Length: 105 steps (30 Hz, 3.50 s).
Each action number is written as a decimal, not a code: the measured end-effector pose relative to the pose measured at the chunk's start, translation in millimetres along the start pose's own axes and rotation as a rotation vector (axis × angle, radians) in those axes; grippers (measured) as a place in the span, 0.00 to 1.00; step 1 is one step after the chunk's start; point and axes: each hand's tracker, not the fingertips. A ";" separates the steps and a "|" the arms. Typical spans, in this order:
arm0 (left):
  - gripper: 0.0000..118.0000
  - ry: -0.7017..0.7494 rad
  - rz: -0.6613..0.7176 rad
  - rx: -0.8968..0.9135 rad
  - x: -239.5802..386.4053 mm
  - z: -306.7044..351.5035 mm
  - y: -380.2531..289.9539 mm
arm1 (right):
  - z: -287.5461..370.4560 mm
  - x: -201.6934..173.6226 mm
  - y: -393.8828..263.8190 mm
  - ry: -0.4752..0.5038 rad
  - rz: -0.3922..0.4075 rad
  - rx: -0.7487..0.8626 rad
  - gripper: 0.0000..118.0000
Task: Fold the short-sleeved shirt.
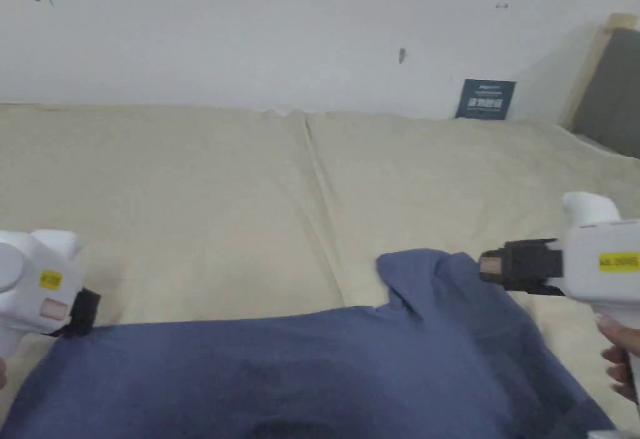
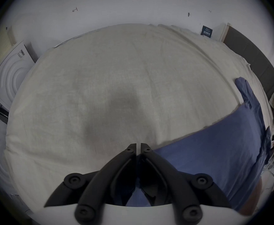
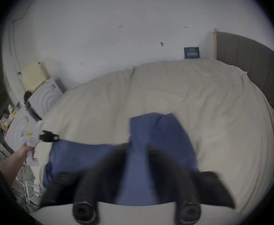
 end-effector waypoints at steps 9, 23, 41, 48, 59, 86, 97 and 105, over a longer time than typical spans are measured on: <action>0.02 -0.001 -0.027 0.018 -5.0 7.0 4.6 | -114.4 60.0 34.2 -0.225 -0.082 -0.311 0.91; 0.02 0.000 0.000 -0.014 7.1 8.2 -12.9 | -104.8 43.7 13.6 -0.310 0.126 -0.251 0.00; 0.02 -0.081 0.070 0.143 2.5 115.1 -76.0 | 116.2 49.9 -55.9 -0.125 -0.038 0.017 0.00; 0.02 -0.108 0.066 0.221 11.1 141.9 -138.0 | 166.6 54.9 -132.9 -0.131 -0.057 0.024 0.00; 0.02 -0.106 0.112 0.102 14.8 117.6 -205.9 | 145.1 58.7 -207.6 -0.185 -0.088 -0.133 0.00; 0.00 -0.112 0.118 0.502 62.1 214.4 -223.7 | 180.0 -108.1 -189.9 -0.011 0.152 0.343 0.00; 0.00 -0.425 0.311 0.214 -16.9 175.4 -205.4 | 167.2 -125.9 -192.5 0.063 0.112 0.305 0.00; 0.99 -0.720 0.563 0.042 -77.3 83.2 -218.1 | 167.9 -131.9 -192.1 0.055 0.103 0.249 0.00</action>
